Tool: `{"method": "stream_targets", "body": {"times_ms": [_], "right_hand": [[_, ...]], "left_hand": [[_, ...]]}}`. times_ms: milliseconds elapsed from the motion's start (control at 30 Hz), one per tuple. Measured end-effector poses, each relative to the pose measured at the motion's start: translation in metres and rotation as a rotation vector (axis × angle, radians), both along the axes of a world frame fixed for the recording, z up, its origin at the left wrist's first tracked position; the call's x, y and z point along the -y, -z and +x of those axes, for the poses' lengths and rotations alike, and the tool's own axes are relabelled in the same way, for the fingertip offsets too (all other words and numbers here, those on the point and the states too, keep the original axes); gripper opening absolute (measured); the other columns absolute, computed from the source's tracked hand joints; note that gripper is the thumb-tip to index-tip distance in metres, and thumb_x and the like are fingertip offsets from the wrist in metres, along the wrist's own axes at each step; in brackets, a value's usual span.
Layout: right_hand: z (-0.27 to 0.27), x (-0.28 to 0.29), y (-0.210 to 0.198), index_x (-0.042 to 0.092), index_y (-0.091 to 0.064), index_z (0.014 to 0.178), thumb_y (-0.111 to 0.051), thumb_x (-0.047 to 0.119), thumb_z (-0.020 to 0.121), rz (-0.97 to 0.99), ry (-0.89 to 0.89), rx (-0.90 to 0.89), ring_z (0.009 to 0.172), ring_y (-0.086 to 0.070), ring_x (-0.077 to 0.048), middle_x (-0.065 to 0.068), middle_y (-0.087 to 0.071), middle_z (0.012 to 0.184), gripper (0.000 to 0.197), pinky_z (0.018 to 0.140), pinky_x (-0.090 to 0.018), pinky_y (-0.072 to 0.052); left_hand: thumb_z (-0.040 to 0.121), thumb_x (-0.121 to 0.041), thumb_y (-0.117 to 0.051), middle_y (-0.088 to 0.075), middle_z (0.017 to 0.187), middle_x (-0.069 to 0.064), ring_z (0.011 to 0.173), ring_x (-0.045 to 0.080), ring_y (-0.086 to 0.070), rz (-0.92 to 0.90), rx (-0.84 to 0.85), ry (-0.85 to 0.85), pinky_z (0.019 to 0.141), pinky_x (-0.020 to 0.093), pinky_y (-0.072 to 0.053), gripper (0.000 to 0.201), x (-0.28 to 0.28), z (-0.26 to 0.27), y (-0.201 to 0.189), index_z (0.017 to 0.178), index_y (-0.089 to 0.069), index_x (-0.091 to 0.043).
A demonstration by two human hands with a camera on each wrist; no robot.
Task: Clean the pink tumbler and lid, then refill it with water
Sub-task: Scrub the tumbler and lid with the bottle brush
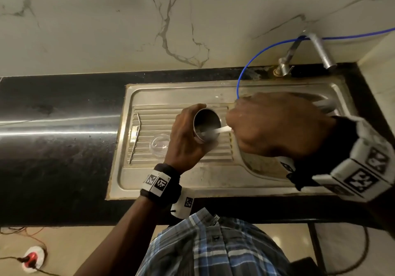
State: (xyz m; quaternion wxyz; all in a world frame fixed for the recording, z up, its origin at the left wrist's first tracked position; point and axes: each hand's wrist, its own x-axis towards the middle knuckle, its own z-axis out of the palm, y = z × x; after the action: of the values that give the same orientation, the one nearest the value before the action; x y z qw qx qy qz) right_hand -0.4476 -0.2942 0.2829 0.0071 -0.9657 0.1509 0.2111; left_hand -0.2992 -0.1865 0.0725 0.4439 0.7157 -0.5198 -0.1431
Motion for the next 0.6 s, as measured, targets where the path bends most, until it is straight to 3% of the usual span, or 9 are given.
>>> {"method": "stream_targets", "body": {"times_ms": [100, 267, 300, 400, 467, 533, 600], "right_hand": [[0.008, 0.001, 0.006, 0.027, -0.023, 0.069, -0.046, 0.029, 0.102, 0.013, 0.027, 0.006, 0.059, -0.031, -0.009, 0.007, -0.032, 0.074, 0.040, 0.059, -0.031, -0.030], [0.020, -0.001, 0.018, 0.028, -0.026, 0.070, -0.046, 0.033, 0.104, 0.021, 0.029, 0.011, 0.062, -0.034, -0.007, 0.008, -0.035, 0.076, 0.040, 0.053, -0.029, -0.025], [0.020, 0.002, 0.017, 0.028, -0.029, 0.070, -0.046, 0.034, 0.104, 0.032, 0.040, 0.004, 0.063, -0.038, -0.007, 0.008, -0.038, 0.077, 0.038, 0.053, -0.028, -0.028], [0.018, 0.018, 0.004, 0.027, -0.050, 0.079, -0.049, 0.037, 0.099, 0.040, 0.045, -0.035, 0.072, -0.056, -0.012, 0.007, -0.054, 0.081, 0.022, 0.065, -0.036, -0.052], [0.019, 0.025, -0.006, 0.025, -0.063, 0.089, -0.050, 0.037, 0.096, 0.019, 0.047, -0.043, 0.071, -0.062, -0.014, 0.007, -0.061, 0.080, 0.019, 0.067, -0.040, -0.058], [0.023, 0.026, -0.007, 0.026, -0.060, 0.085, -0.049, 0.037, 0.095, 0.005, 0.051, -0.059, 0.069, -0.060, -0.013, 0.007, -0.058, 0.078, 0.019, 0.067, -0.040, -0.058], [0.031, 0.022, -0.001, 0.027, -0.046, 0.073, -0.051, 0.035, 0.095, -0.020, 0.044, -0.062, 0.064, -0.051, -0.010, 0.007, -0.050, 0.074, 0.024, 0.066, -0.036, -0.053]], "left_hand": [[0.069, -0.030, -0.094, -0.056, 0.142, -0.002, 0.128, 0.022, -0.055, -0.008, 0.003, -0.015, 0.103, 0.053, -0.050, 0.092, -0.004, 0.005, 0.002, 0.147, -0.046, -0.022], [0.070, -0.032, -0.094, -0.053, 0.143, -0.007, 0.130, 0.022, -0.054, -0.010, -0.008, -0.016, 0.104, 0.052, -0.051, 0.094, -0.011, 0.021, -0.001, 0.148, -0.043, -0.027], [0.070, -0.030, -0.095, -0.053, 0.144, -0.006, 0.130, 0.022, -0.054, 0.000, -0.015, -0.021, 0.104, 0.051, -0.051, 0.094, -0.013, 0.025, -0.002, 0.149, -0.043, -0.026], [0.069, -0.032, -0.094, -0.055, 0.142, -0.003, 0.128, 0.020, -0.053, 0.045, 0.011, -0.030, 0.102, 0.053, -0.052, 0.093, -0.020, 0.040, 0.003, 0.148, -0.047, -0.021], [0.067, -0.034, -0.093, -0.056, 0.140, -0.003, 0.126, 0.019, -0.054, 0.053, 0.003, -0.057, 0.101, 0.054, -0.052, 0.093, -0.025, 0.048, 0.005, 0.147, -0.048, -0.020], [0.067, -0.035, -0.094, -0.056, 0.141, -0.002, 0.126, 0.020, -0.054, 0.046, -0.003, -0.052, 0.102, 0.054, -0.051, 0.094, -0.024, 0.047, 0.001, 0.147, -0.048, -0.020], [0.067, -0.038, -0.094, -0.056, 0.143, 0.000, 0.127, 0.021, -0.053, 0.041, 0.025, -0.008, 0.103, 0.053, -0.051, 0.095, -0.016, 0.039, -0.009, 0.148, -0.048, -0.019]]}}
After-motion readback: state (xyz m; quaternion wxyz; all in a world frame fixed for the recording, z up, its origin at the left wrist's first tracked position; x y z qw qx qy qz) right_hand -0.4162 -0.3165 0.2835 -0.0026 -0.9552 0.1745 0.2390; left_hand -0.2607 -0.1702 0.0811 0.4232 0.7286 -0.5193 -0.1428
